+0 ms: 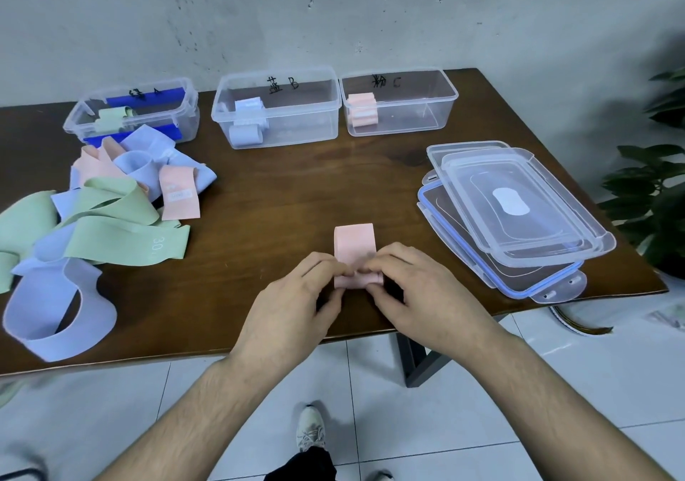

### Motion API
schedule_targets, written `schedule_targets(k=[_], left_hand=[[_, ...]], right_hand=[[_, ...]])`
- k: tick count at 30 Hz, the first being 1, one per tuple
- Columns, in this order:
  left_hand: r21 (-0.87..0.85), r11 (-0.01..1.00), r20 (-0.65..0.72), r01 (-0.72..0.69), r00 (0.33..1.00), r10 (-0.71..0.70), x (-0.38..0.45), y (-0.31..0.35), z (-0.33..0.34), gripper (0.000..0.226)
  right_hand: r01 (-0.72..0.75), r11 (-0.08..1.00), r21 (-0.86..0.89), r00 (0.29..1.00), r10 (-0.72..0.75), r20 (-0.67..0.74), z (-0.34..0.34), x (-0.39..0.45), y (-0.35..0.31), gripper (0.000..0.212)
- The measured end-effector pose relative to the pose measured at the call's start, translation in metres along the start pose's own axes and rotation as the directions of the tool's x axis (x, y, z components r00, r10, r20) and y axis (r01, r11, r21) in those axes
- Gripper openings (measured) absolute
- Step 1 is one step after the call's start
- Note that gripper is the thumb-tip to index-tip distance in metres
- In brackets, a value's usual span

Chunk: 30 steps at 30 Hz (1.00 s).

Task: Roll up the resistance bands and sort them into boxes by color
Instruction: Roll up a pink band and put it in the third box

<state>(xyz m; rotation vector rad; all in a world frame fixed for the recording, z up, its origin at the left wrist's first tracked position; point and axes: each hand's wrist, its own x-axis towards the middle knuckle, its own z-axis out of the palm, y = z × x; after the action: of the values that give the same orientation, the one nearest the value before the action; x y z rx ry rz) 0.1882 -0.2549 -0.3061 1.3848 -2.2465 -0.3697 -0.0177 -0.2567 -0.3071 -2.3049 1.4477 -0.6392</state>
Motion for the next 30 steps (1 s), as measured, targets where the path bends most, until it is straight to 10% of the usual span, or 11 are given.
schedule_targets(k=[30], left_hand=[[-0.028, 0.999, -0.017, -0.045, 0.999, 0.045, 0.025, -0.013, 0.001, 0.027]], right_hand=[[-0.032, 0.999, -0.020, 0.999, 0.032, -0.011, -0.005, 0.021, 0.010, 0.024]])
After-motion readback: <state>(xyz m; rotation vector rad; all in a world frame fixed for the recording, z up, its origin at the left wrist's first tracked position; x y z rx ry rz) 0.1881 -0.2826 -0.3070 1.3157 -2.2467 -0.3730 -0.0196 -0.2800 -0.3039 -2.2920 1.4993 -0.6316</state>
